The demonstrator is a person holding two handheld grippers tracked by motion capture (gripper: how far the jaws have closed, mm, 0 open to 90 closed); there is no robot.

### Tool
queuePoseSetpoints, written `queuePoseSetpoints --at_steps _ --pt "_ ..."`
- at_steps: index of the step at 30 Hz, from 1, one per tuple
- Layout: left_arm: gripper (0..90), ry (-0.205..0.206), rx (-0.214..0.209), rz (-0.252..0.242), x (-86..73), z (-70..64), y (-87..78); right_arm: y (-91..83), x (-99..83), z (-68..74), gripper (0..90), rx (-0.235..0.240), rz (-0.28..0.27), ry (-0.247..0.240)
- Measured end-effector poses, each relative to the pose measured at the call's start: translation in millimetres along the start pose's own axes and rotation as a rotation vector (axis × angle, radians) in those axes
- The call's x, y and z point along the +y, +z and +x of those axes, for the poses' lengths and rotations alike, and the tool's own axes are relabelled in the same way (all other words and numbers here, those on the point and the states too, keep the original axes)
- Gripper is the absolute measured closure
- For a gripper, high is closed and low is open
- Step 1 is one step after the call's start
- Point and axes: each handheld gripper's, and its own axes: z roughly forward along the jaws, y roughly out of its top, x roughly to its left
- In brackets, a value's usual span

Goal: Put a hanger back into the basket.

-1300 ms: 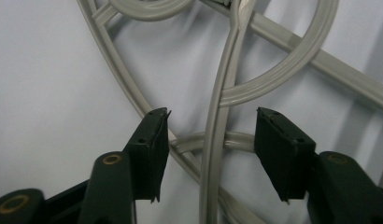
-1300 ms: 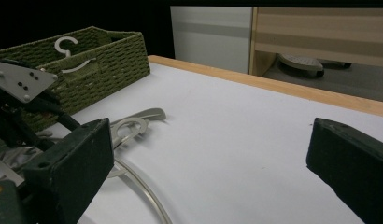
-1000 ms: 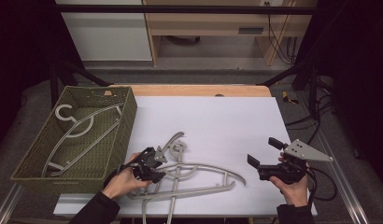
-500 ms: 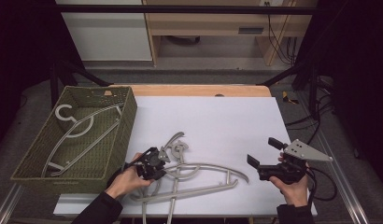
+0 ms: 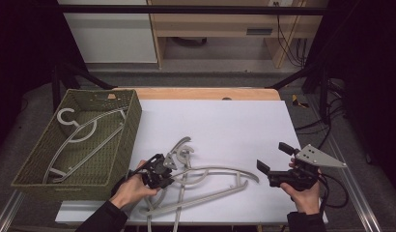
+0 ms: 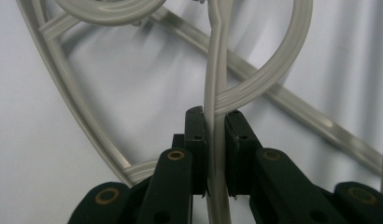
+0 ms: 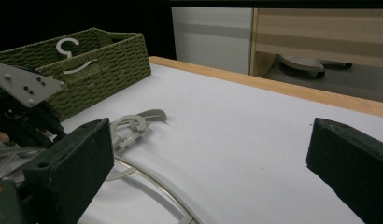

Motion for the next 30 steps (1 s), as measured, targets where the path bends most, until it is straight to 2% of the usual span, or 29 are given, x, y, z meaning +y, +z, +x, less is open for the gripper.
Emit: queuePoseSetpoints --at_steps 6,13,16,21,24,25,30 --pt "81.4 -0.039 0.008 -0.071 1.1 -2.9 -17.1 -1.7 0.5 -0.7 1.1 -0.003 -0.003 0.001" --pt "81.4 -0.109 0.083 -0.152 1.8 -7.3 -46.9 -7.1 1.7 -3.1 1.1 -0.009 -0.022 0.007" --pt "81.4 -0.149 0.133 -0.183 0.0 -7.3 -58.3 -8.9 2.2 -3.8 1.1 -0.012 -0.027 0.009" --pt "81.4 -0.171 0.165 -0.225 -3.3 -4.6 -78.8 -9.7 2.3 -4.6 1.1 -0.015 -0.034 0.013" --pt "81.4 -0.181 0.197 -0.251 -6.7 -2.2 -95.5 -9.7 2.0 -5.0 1.1 -0.015 -0.033 0.019" --pt "81.4 -0.198 0.203 -0.269 -8.1 -1.6 -100.7 -9.6 1.9 -5.1 1.1 -0.016 -0.033 0.017" --pt "81.4 -0.211 0.239 -0.311 -17.6 3.9 -127.9 -8.6 1.7 -4.6 1.1 -0.015 -0.029 0.015"
